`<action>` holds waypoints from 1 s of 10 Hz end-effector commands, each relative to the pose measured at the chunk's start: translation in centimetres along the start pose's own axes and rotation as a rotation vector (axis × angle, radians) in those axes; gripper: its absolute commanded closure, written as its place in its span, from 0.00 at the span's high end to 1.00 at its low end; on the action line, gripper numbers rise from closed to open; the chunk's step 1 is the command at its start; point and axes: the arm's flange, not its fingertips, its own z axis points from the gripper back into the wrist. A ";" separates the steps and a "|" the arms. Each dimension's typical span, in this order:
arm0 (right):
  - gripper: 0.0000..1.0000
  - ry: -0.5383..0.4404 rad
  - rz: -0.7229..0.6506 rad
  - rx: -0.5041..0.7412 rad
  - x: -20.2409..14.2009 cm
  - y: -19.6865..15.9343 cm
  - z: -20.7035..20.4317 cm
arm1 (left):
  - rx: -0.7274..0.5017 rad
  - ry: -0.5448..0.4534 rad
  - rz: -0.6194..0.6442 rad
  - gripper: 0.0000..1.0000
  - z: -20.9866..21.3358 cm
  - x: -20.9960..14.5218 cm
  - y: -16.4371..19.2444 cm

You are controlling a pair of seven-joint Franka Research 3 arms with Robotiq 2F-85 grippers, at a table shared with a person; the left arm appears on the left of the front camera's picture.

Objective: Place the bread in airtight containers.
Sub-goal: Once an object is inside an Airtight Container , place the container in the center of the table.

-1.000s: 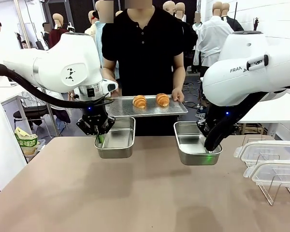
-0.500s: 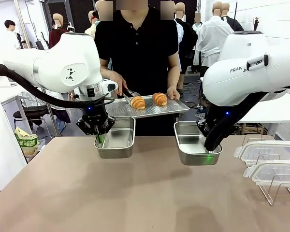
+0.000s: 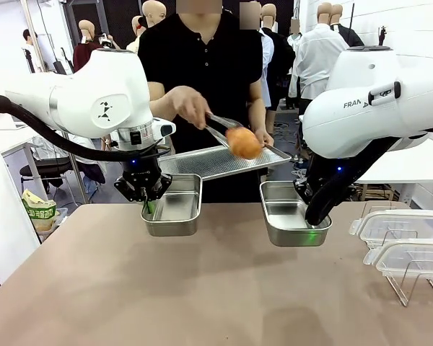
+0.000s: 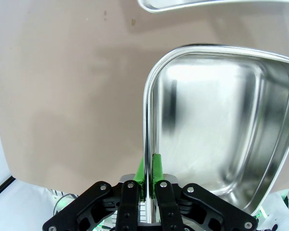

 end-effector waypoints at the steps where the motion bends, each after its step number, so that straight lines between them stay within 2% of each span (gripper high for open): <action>1: 0.00 -0.011 -0.001 0.009 0.1 0.0 0.2 | 0.000 -0.009 0.000 0.00 0.4 0.1 0.1; 10: 0.00 -0.011 -0.001 0.009 0.1 0.0 0.2 | 0.000 -0.009 0.000 0.00 0.4 0.1 0.1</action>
